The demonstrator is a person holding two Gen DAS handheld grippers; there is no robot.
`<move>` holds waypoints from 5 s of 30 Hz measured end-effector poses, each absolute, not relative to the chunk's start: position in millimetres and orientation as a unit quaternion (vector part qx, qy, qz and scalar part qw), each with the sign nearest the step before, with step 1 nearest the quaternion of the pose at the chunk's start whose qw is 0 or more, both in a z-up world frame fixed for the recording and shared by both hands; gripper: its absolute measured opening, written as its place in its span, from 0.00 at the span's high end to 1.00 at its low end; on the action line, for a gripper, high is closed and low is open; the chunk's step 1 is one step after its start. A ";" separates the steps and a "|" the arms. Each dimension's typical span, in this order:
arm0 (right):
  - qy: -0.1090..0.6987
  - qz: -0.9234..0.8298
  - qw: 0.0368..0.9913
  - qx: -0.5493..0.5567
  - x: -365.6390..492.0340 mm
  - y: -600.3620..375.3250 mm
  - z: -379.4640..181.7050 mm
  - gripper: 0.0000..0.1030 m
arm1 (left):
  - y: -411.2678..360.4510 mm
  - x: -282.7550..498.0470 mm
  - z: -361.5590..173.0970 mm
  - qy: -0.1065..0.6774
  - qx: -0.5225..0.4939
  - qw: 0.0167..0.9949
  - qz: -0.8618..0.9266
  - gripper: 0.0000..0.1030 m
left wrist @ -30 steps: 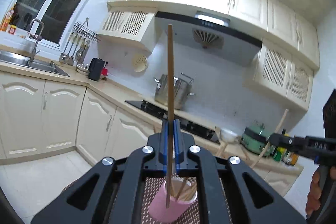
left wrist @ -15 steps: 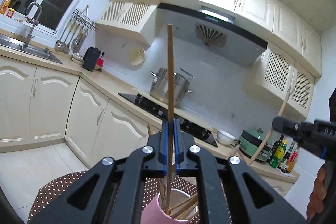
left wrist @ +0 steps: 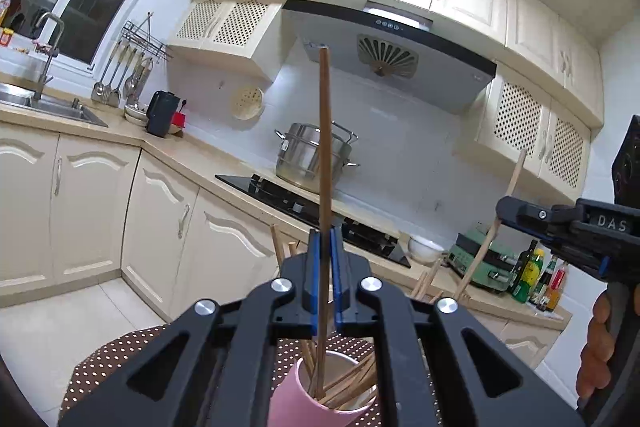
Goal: Organize utensils
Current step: 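Lower the chopsticks into the pink cup and open both grippers, then move both open grippers back over the blue knife and dark spoon, then grasp the blue knife with the left gripper while the right gripper grasps the dark spoon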
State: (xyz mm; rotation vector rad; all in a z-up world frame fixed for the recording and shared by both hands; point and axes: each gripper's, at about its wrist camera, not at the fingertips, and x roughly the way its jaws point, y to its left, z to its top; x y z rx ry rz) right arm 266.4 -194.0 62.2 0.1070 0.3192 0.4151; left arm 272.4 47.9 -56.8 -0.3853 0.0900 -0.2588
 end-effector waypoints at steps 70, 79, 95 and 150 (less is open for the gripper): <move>0.267 0.160 0.949 0.054 215.3 -199.7 -25.5 0.49 | 0.8 167.0 -34.1 0.164 -0.054 0.978 -0.114 0.42; 0.321 0.126 0.935 0.086 186.2 -237.1 -79.3 0.47 | -58.4 162.5 -81.5 0.293 -0.001 0.941 -0.168 0.42; 0.388 0.108 0.905 0.138 153.5 -286.6 -147.5 0.44 | -116.4 210.9 -201.7 0.531 0.035 0.830 -0.170 0.42; 0.516 0.194 0.832 -0.066 221.1 -123.5 -168.6 0.67 | 43.2 213.6 -188.5 0.488 -0.065 0.866 -0.095 0.73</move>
